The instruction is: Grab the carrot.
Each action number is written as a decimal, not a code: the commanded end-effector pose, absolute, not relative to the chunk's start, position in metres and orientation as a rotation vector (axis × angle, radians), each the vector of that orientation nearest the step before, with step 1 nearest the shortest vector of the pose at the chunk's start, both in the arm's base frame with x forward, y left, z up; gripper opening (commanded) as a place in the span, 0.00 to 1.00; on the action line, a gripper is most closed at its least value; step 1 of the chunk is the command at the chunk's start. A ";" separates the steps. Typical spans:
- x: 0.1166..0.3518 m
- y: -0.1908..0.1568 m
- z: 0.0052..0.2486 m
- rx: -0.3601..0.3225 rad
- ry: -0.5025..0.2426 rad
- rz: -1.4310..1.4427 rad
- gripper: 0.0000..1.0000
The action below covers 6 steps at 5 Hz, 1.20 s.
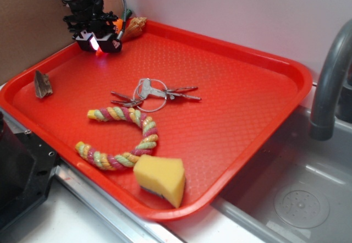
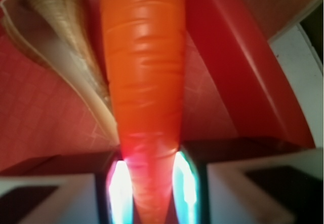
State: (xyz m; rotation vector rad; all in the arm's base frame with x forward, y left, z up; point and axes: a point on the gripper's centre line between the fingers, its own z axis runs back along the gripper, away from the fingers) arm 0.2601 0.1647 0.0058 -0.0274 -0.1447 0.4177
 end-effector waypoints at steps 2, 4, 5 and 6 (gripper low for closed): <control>0.157 0.073 0.096 -0.182 -0.161 -0.227 0.00; 0.142 0.038 0.100 -0.063 -0.131 -0.511 0.00; 0.135 0.039 0.100 -0.049 -0.223 -0.424 0.00; 0.134 0.042 0.097 -0.038 -0.275 -0.347 0.00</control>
